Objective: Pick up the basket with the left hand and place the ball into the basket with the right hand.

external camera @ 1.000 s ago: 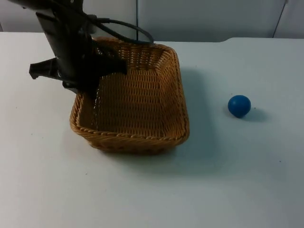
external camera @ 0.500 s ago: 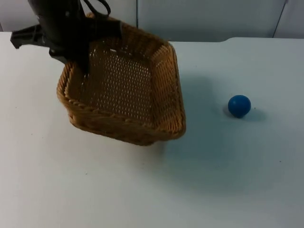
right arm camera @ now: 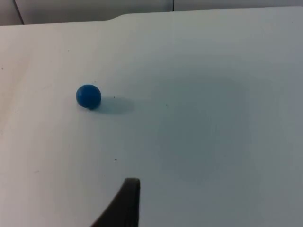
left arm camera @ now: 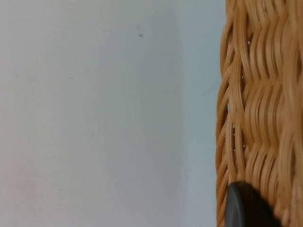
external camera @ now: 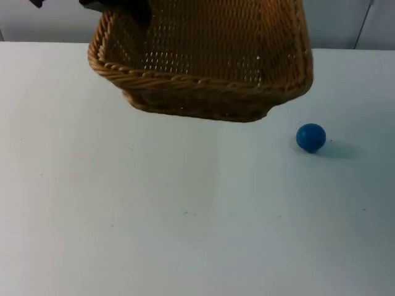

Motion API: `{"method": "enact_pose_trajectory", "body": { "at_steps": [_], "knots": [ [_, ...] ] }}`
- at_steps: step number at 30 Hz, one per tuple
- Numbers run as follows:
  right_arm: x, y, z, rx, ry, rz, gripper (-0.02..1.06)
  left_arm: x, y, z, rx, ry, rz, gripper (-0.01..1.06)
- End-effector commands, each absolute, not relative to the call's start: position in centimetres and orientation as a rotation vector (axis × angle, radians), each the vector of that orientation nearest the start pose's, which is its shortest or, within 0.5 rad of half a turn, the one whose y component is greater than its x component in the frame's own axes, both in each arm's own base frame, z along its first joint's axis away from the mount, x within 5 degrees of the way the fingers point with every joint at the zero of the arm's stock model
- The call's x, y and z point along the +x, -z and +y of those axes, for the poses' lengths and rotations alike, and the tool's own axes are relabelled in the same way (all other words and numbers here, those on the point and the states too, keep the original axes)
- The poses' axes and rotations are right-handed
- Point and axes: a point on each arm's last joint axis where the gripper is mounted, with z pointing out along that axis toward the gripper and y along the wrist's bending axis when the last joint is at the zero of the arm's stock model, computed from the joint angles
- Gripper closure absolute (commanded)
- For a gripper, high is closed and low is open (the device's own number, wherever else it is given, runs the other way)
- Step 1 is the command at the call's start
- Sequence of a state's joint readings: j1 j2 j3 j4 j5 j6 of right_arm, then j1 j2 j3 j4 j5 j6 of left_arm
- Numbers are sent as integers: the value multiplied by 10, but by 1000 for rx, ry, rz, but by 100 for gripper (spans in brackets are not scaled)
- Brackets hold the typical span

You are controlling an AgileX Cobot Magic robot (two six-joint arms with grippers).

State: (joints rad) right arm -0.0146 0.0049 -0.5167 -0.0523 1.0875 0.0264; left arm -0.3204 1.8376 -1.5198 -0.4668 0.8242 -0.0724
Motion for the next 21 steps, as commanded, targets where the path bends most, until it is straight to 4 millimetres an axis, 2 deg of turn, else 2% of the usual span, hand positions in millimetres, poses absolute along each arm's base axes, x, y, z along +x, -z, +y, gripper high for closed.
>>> {"method": "enact_pose_trajectory", "body": {
  "at_steps": [1,6,12,15,16,20,21],
  "knots": [
    [-7,-278,-4,57,55,2052,0,379,-289,-154,9,817,2566,105],
    [-7,-278,-3,63,41,2052,0,382,-290,-146,-21,824,2557,105],
    [-11,-294,0,77,-19,2028,0,384,-288,-142,22,739,2558,105],
    [7,-312,0,36,7,2128,0,385,-287,-140,42,699,2558,105],
    [7,-312,0,36,7,2128,0,385,-287,-140,42,699,2558,105],
    [49,-345,-2,28,8,2090,0,386,-288,-139,39,694,2544,105],
    [49,-345,-2,28,8,2090,0,386,-288,-139,39,694,2544,105]
  ]
}}
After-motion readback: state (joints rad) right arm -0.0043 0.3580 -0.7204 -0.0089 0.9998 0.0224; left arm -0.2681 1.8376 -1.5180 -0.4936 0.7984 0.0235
